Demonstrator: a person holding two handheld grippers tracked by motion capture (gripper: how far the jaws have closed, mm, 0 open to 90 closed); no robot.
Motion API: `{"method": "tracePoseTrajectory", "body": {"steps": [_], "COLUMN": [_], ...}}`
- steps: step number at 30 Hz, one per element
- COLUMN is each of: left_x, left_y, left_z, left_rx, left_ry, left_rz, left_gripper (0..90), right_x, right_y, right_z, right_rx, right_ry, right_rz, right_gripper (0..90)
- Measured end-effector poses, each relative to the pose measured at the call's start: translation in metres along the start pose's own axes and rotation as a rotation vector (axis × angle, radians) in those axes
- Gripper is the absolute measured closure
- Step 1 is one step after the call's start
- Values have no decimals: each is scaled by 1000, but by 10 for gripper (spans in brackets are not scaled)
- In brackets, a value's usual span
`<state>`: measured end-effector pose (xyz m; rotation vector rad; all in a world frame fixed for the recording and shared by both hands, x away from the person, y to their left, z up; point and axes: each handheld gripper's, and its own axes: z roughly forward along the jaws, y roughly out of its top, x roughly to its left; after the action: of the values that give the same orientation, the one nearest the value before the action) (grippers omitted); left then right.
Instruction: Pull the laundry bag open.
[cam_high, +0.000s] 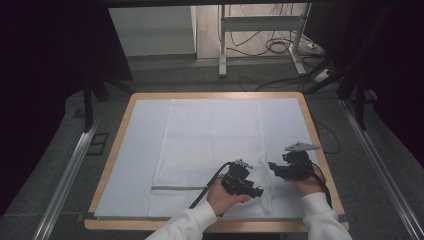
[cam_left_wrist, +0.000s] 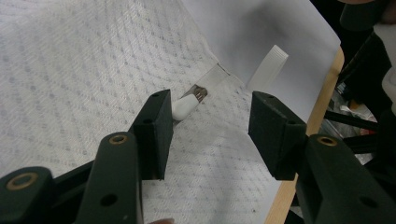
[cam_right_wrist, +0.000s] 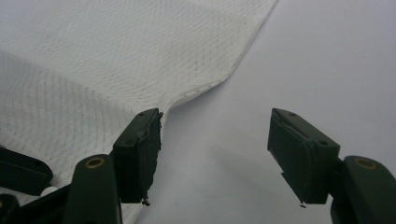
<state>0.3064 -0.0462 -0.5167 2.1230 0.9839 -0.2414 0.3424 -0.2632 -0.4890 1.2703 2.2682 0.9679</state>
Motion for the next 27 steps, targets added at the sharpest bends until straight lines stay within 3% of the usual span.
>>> {"method": "tracePoseTrajectory", "body": {"steps": [8, 27], "left_x": [1, -2], "left_y": [0, 0], "left_z": [4, 6], "left_rx": [7, 10], "left_ry": [8, -36], "left_rz": [-3, -15], "left_gripper": [504, 506], "right_x": [0, 0], "right_y": [0, 0], "right_z": [0, 0], "right_rx": [0, -1], "right_ry": [-4, -13], "right_rz": [0, 1], "right_gripper": [341, 342]}}
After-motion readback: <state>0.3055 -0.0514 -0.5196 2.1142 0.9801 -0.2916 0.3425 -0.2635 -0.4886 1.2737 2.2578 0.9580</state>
